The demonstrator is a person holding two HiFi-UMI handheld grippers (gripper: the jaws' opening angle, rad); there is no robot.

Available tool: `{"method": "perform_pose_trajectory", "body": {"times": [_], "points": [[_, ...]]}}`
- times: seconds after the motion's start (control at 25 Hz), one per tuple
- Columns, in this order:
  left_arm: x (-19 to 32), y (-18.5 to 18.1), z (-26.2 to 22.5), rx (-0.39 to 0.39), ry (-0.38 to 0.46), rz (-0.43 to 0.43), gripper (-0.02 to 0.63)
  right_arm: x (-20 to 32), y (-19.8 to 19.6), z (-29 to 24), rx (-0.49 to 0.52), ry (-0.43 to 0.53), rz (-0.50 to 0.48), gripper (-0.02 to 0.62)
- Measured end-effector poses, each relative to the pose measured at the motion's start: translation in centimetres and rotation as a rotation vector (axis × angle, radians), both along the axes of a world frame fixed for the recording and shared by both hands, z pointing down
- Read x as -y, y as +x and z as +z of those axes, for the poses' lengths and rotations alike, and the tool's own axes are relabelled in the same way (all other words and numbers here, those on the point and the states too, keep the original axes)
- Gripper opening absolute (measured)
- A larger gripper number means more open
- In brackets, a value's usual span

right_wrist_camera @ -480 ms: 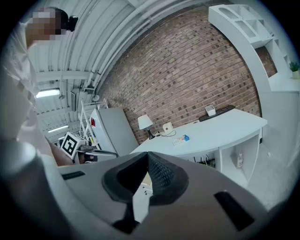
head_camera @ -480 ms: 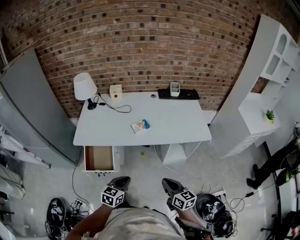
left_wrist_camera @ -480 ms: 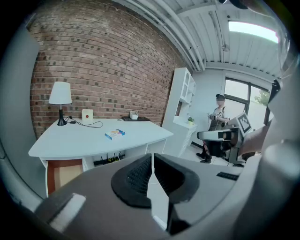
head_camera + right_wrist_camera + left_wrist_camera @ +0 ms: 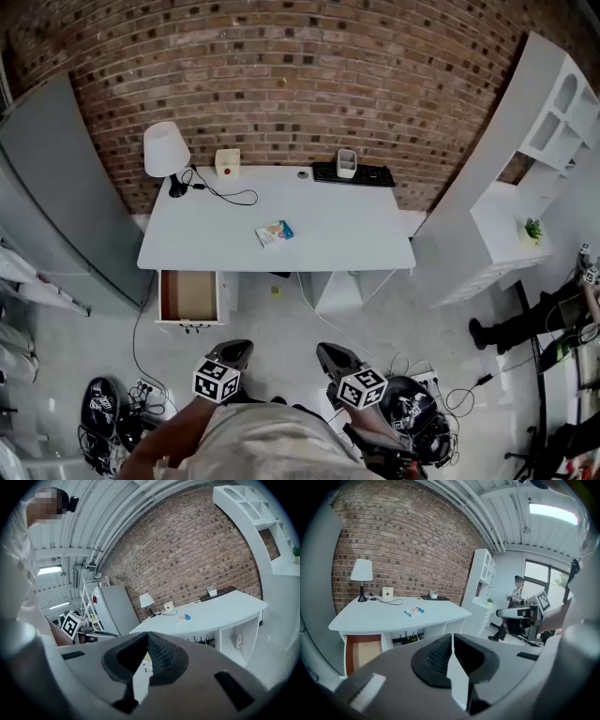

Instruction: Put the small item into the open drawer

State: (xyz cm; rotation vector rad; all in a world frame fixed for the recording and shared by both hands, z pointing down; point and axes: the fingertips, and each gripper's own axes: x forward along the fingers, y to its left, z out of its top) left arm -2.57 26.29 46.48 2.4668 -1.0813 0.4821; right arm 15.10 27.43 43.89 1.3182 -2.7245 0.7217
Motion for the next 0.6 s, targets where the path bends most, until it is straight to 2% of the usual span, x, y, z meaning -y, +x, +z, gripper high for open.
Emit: {"method": "perform_pose_trajectory", "body": {"times": [0.6], "points": [[-2.5, -2.7, 1.2, 0.016, -0.043, -0.044, 0.018, -0.1, -2.3, 1.0, -0.012, -0.043, -0.019, 0.006]]}}
